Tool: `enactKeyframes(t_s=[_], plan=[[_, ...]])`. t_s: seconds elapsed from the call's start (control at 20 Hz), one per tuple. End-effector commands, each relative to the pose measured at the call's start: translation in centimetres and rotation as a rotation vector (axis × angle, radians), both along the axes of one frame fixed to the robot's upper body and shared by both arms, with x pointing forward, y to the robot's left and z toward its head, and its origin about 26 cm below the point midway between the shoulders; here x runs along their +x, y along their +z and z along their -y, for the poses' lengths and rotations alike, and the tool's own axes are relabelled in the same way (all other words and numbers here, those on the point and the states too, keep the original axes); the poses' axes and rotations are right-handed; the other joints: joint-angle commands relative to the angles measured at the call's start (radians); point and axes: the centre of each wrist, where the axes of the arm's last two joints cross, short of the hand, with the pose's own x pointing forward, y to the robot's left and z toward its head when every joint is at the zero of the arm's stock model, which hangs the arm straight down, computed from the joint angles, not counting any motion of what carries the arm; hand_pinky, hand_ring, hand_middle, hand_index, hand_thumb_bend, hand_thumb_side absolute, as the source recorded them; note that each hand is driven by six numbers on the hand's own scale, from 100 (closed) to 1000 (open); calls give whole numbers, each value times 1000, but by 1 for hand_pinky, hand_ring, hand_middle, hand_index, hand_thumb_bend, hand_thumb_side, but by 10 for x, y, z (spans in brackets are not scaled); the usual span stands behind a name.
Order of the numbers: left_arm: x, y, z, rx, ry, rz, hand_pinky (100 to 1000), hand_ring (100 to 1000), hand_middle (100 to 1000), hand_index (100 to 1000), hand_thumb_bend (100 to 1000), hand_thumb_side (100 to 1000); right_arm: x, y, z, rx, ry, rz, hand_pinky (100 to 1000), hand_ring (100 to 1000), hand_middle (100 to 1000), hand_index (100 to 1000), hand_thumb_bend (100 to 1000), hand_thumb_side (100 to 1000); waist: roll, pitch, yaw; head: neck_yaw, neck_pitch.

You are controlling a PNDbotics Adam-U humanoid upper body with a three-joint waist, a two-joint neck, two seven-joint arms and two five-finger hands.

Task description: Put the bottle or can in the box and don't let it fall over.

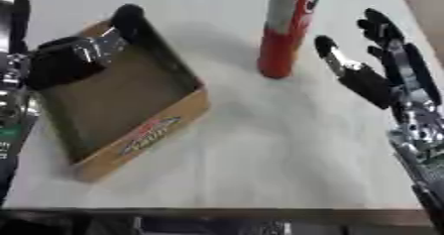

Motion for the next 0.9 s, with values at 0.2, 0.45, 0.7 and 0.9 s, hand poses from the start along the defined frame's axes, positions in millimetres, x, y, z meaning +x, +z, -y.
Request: enactKeyframes(t_s=[0.2,0.45,0.7,0.9], plan=[[-2,8,-2,0,3,46,621,546,571,791,477,565,-2,10,1,-18,-4,42,956,979,904,1000,522,603,-3,-6,-7,-46,-30],[-2,8,-2,2,8,49,622,547,573,793,471,566,-1,11,1,-24,-3,46,958,980,905,1000,532,601,-4,-1,-6,-47,-40],[-2,8,-2,-2,7,51,623,549,575,796,476,573,-1,13,2,-46,3,52,961,982,907,1000,541,603,-5,0,-4,-8,-41],[-3,7,-2,-16,11,49,628,558,583,812,489,566,0,16,2,-65,14,51,962,982,909,1000,605,543,-5,0,-1,20,-45]])
